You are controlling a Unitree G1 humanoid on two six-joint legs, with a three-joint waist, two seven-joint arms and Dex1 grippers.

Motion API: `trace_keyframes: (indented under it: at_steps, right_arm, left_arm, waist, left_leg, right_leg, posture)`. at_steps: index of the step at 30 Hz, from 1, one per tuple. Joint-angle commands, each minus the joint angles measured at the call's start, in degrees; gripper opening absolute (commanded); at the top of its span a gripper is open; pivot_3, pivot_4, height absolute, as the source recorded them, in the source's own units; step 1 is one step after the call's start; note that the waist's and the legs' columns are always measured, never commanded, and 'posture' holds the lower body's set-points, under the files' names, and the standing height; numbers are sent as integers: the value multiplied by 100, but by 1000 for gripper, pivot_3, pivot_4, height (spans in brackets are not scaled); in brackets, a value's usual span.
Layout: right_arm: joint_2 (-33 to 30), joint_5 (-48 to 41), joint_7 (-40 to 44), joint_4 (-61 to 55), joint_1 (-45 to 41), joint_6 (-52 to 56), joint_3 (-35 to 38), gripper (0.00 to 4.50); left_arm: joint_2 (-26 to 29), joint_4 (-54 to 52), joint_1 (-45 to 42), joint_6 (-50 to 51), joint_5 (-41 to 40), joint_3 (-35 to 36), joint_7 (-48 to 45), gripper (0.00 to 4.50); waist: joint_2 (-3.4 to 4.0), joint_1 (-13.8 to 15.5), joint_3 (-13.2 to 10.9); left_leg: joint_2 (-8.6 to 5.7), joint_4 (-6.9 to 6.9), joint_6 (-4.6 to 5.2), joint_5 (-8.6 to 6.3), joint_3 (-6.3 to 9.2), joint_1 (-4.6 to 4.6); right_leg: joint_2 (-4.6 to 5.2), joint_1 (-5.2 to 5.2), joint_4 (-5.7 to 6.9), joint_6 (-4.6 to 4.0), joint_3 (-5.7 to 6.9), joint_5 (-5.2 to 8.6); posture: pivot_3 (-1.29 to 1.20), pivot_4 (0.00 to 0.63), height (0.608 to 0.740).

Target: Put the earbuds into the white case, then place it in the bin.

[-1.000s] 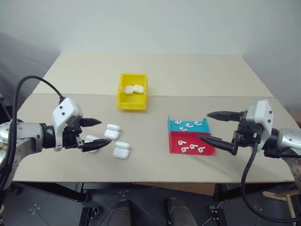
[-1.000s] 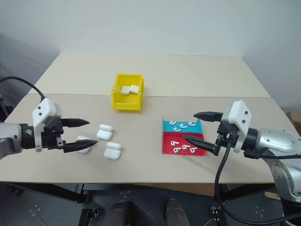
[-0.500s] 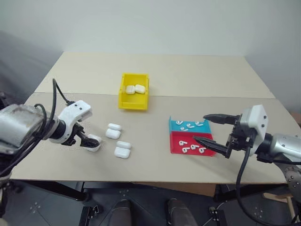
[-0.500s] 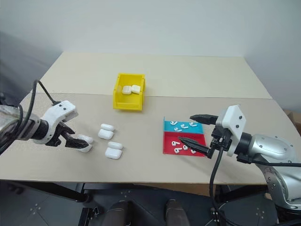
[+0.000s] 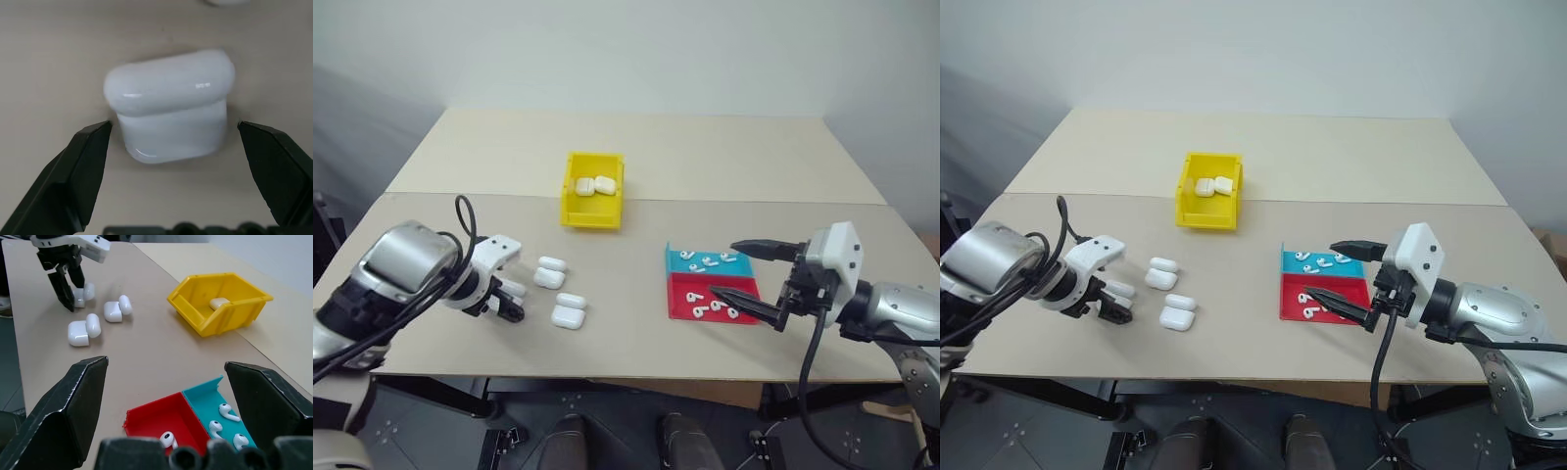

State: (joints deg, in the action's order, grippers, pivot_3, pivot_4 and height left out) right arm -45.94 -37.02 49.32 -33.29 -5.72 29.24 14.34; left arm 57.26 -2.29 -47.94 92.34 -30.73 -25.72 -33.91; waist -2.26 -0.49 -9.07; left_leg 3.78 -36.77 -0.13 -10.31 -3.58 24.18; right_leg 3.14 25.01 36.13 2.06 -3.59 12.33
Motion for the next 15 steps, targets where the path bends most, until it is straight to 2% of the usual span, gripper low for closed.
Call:
trace_keyframes:
  at_steps: [1,5,8,11,12,15]
  right_arm:
    - [15,24,-97,-212,2,-155,130,4465]
    - [-1,15,-157,-271,32,-135,140,4465]
    - [-20,-31,-177,-308,71,-103,196,4500]
    - [-40,-27,-196,-306,84,-82,192,4500]
    - [-35,-10,-211,-293,66,-86,162,4500]
    - [-23,18,-262,-261,-2,-77,93,4500]
  left_arm:
    - [-127,263,-119,16,65,36,271,4500]
    - [-167,351,-165,16,-69,-133,425,4500]
    - [-97,217,-138,16,-182,-139,453,3910]
    - [22,211,-163,16,-364,-173,431,2980]
    - [81,182,-172,16,-389,-190,407,2845]
    - [221,13,-143,16,-424,-113,417,2845]
  waist:
    - [0,-2,0]
    - [5,-2,3]
    - [7,-6,4]
    - [7,-16,4]
    - [7,-25,4]
    - [6,-42,4]
  left_leg:
    - [0,0,0,0,0,0]
    - [-1,-1,0,0,0,-3]
    - [-1,-1,0,0,2,-5]
    - [-1,-1,0,0,2,-4]
    - [-1,-1,0,0,2,-3]
    - [0,-1,0,0,1,-1]
  right_leg:
    - [0,1,1,0,0,0]
    - [1,-2,3,0,0,0]
    - [1,-4,4,0,0,0]
    - [1,-4,4,0,0,0]
    - [1,-3,3,0,0,0]
    - [0,0,3,0,-1,0]
  posture:
    - [0,150,740]
    - [0,150,740]
    - [0,150,740]
    - [0,150,740]
    - [0,150,740]
    - [0,150,740]
